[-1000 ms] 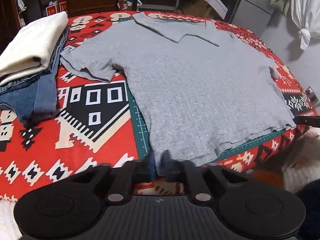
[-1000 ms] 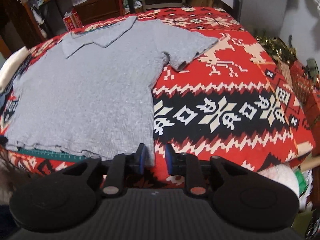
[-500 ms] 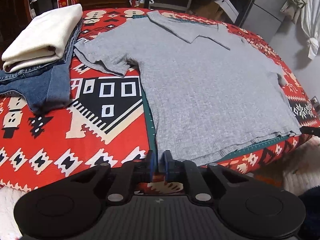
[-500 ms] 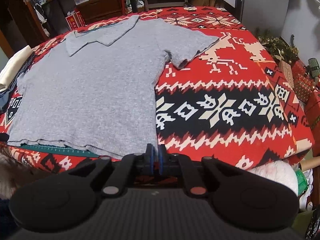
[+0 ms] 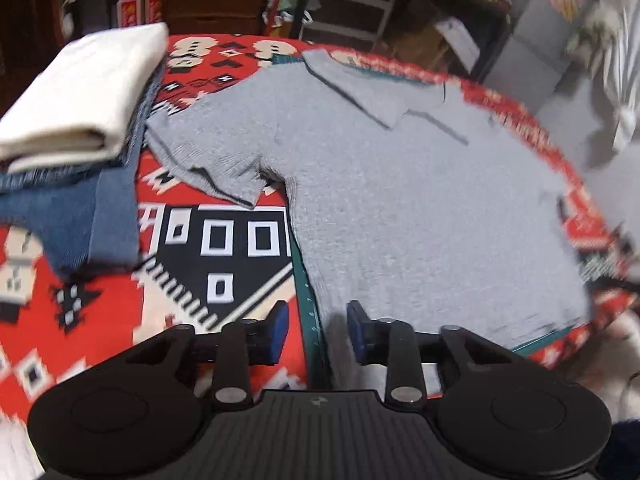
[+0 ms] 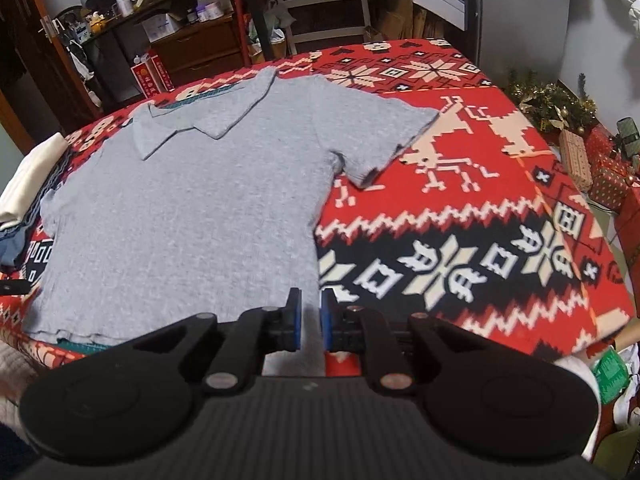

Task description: Fold clothes

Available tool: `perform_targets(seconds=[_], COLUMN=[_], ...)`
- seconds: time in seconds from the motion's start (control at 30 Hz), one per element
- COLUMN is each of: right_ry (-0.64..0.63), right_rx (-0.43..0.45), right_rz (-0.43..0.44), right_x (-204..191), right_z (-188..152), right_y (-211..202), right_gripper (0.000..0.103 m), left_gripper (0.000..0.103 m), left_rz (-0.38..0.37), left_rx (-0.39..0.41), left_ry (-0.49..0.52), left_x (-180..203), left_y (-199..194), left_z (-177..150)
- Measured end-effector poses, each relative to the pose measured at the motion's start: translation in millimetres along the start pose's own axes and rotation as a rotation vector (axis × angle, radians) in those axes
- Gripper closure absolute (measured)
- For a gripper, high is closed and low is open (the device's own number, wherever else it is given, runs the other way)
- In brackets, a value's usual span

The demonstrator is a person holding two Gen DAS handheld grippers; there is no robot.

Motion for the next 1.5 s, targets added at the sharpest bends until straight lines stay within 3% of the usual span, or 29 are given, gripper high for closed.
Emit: perform_targets(seconds=[0.13, 0.23, 0.27, 0.3, 0.4, 0.6, 0.7, 0.73, 0.8, 0.93, 1.17, 1.3, 1.43, 1.5], right_ry=[-0.008, 0.002, 0.005, 0.007, 0.011, 0.008, -0.024, -0.036, -0.057, -0.085, -0.061, -0.036, -0.020, -0.018], right_rx=[0.004, -0.004, -0.006, -0.007, -0.003, 0.025, 0.074, 0.085, 0.073, 0.064, 0.052, 0.074, 0.119, 0.133], right_rz=[0.011, 0.003, 0.001, -0.001, -0.004, -0.041, -0.054, -0.060, -0.081, -0.108, -0.128, -0.114, -0.089, -0.076], right_x=[-4.9, -3.4, -2.7, -2.4, -0.9, 2.3, -4.5, -7.1, -11.6, -16.0, -8.9, -4.9, -6.7, -9.8], right_z=[0.2, -1.0, -1.6, -2.3, -3.7, -0.5, 6.5, 8.9, 13.1, 15.0, 10.2, 11.2, 20.8, 25.9], right_y=[0.9, 4.4, 5.9, 6.5, 7.3, 16.4, 23.6, 27.3, 38.9, 50.6, 45.2, 36.9, 35.5, 39.6], right_gripper=[0.092, 0.092, 0.092, 0.092, 0.092, 0.090, 0.073, 0.073, 0.073, 0.098, 0.098, 0.092, 0.092, 0.092], left_gripper=[0.077, 0.083, 0.096, 0.099, 0.100, 0.100, 0.099, 0.098, 0.098, 0.094, 0.092, 0.091, 0.078, 0.078], left_rz=[0.057, 0.086, 0.082, 0.092, 0.126, 0.138, 0.143, 0.146, 0.144, 0.136, 0.125, 0.121, 0.120, 0.098], left_rx=[-0.035, -0.037, -0.040, -0.041, -0.043, -0.028, -0.029, -0.028, -0.026, -0.019, -0.011, -0.013, -0.009, 0.001], left_ry=[0.112, 0.200, 0.222, 0.233, 0.266, 0.219, 0.221, 0.223, 0.220, 0.195, 0.170, 0.152, 0.115, 0.073], left_x=[11.8, 22.1, 24.1, 25.9, 31.2, 23.1, 24.3, 24.8, 24.4, 20.0, 16.1, 15.1, 9.4, 4.7], left_y=[14.0, 16.9, 17.7, 17.5, 16.6, 11.4, 12.7, 13.1, 13.3, 11.9, 10.8, 9.0, 6.1, 2.8], left_z=[-2.0, -5.3, -6.4, -7.6, -11.4, -12.4, -12.4, -12.7, -12.8, -12.5, -12.3, -12.0, -10.1, -7.9])
Point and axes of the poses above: each gripper's, at about its wrist camera, not at the fingertips, and y roughly the way its jaws point, x to its right, z to its top, the point moved 2 cm from there along y, roughly the way its jaws point, and after that the axes turned 9 degrees about -z, right-handed, at the moved point
